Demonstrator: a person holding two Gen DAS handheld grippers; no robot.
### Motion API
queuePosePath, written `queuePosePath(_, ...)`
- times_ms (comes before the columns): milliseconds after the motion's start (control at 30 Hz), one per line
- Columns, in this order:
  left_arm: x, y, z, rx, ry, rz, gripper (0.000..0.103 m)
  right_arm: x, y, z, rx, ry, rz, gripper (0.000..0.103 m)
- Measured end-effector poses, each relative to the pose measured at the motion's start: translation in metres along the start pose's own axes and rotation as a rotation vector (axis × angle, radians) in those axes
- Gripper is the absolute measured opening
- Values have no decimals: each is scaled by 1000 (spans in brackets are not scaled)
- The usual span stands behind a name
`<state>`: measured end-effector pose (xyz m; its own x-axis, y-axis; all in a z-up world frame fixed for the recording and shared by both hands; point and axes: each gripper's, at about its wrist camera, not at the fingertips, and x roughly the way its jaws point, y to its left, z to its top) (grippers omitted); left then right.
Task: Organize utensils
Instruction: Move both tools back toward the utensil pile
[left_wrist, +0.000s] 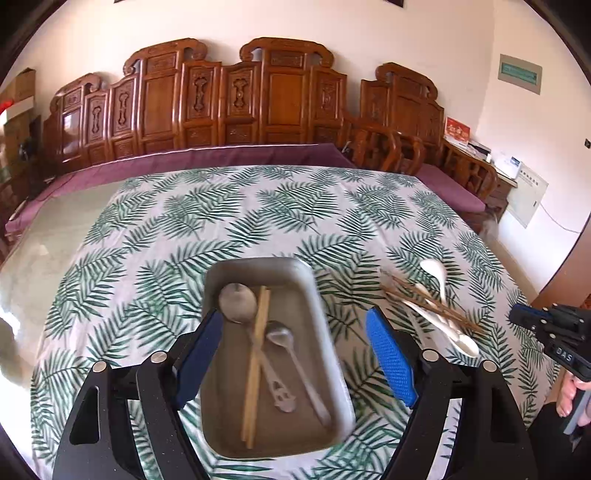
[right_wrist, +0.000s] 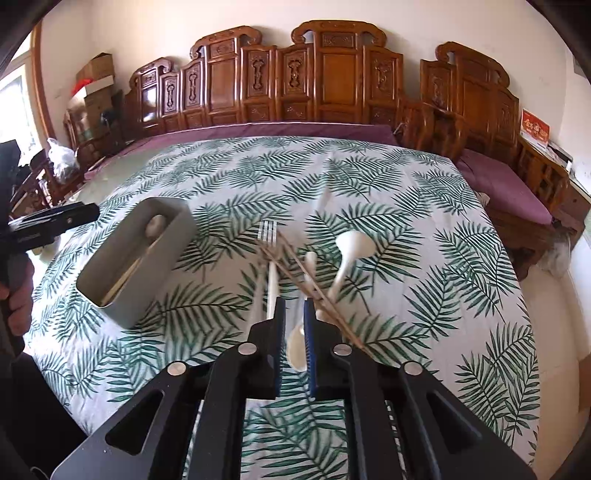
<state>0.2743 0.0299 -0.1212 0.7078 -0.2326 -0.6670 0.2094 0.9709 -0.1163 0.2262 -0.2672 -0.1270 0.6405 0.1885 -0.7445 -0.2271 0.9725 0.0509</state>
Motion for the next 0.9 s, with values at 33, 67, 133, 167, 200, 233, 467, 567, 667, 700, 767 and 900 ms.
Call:
queuePosePath(33,1,-3,-1,2,-1,-5,84,2,-3,0,4,1,-1,20)
queuePosePath(67,1,-8,-2,8,-3,-11,86,4,-7,0,7,3,0,21)
queuePosePath(133,4,-20,-4,26,-6,-16,88,10,-12,1,2,6,-5,21)
queuePosePath(167,4,-24,-5,30,-6,-18,89,12,-14,1,0,10,-6,21)
queuePosePath(200,5,-29,-8,36,-7,-22,89,16,-17,1,-4,14,-7,21)
queuePosePath(233,5,-32,-9,40,-6,-24,89,22,-21,2,-10,23,-5,21)
queuePosePath(467,10,-51,-16,59,5,-49,89,65,-36,8,-34,70,35,21)
queuePosePath(567,13,-58,-19,74,9,-52,89,84,-33,12,-53,87,58,21)
queuePosePath(667,14,-62,-22,79,12,-59,89,103,-35,12,-67,110,70,21)
queuePosePath(700,14,-65,-23,83,13,-60,89,107,-37,11,-60,121,79,21)
queuePosePath(767,15,-68,-25,94,17,-59,89,111,-42,8,-40,127,94,22)
queuePosePath(900,19,-74,-29,107,34,-66,89,113,-49,6,0,143,128,21)
